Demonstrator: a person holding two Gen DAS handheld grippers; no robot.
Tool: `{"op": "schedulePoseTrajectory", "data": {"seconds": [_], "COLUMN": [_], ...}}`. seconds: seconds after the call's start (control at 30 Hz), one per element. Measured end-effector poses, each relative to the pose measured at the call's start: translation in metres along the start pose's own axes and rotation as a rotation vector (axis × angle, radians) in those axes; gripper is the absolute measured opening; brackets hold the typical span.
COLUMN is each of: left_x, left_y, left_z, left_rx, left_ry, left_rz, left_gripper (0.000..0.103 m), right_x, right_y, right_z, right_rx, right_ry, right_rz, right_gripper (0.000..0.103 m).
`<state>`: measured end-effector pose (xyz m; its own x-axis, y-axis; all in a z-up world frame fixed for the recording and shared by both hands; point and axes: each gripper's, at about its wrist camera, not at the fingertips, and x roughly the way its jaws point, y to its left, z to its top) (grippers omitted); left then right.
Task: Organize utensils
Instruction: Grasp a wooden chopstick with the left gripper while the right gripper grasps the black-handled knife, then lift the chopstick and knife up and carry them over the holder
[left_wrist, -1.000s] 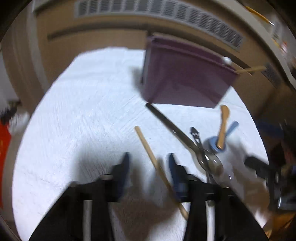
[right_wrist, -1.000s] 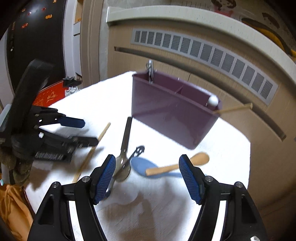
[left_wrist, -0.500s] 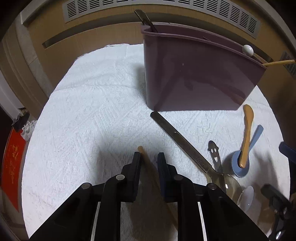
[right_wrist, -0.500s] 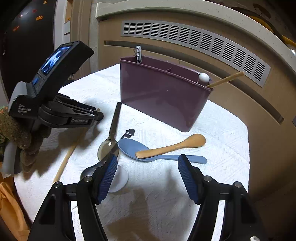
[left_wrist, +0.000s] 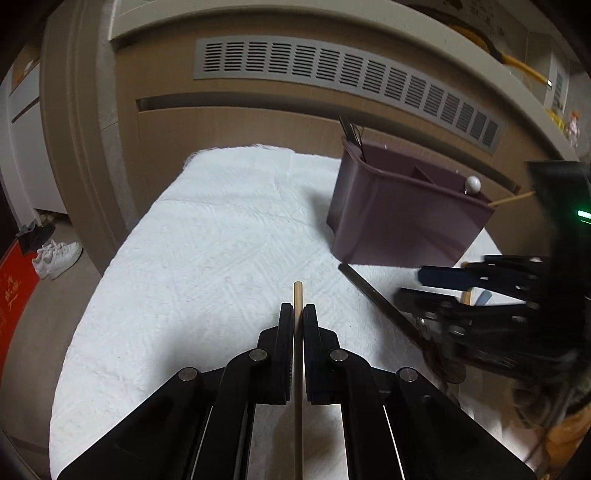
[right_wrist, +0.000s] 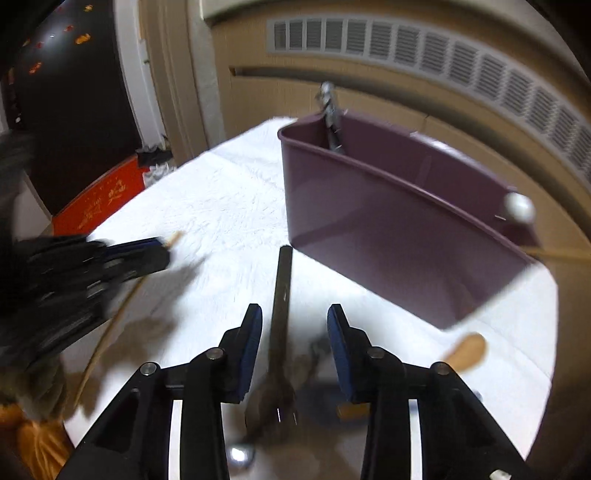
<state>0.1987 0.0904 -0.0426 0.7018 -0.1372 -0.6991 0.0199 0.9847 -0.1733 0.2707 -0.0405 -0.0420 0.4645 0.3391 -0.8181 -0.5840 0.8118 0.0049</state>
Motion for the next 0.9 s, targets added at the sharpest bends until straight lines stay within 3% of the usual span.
{"op": "schedulePoseTrajectory", "data": {"seconds": [0.13,0.23,0.33,0.37,0.47,0.67,0.9], "left_x": [-0.006,-0.006,-0.003,-0.002,-0.005,-0.035,-0.068], "left_y": [0.019,0.033,0.042,0.043,0.038,0.021,-0.012], "left_z": [0.0,-0.001,-0.001,-0.003,-0.004,0.002,0.016], "left_rx": [-0.072,-0.133,-0.175,-0.18,-0.153,-0.083,-0.008], "left_ry": [0.014,0.055,0.123,0.14,0.156,0.062,-0.02], "left_rz": [-0.072,-0.137,-0.193,-0.198,-0.19,-0.195,-0.207], "left_gripper": [0.005,0.005,0.005,0.005,0.005,0.005,0.005], "right_x": [0.031,0.051,0.063,0.062,0.056,0.007,-0.067], "right_y": [0.01,0.018,0.02,0.02,0.022,0.027,0.025], "right_z": [0.022,0.031,0.033,0.032,0.028,0.008,-0.008], "right_rx": [-0.007,-0.02,-0.01,-0.008,-0.012,-0.03,-0.019], "right_ry": [0.058,0.104,0.148,0.149,0.167,0.073,-0.085], "right_rz": [-0.018,-0.077,-0.099,-0.088,-0.037,0.008,0.003], "right_gripper": [0.035,0.035,0.027,0.014,0.011,0.011,0.011]}}
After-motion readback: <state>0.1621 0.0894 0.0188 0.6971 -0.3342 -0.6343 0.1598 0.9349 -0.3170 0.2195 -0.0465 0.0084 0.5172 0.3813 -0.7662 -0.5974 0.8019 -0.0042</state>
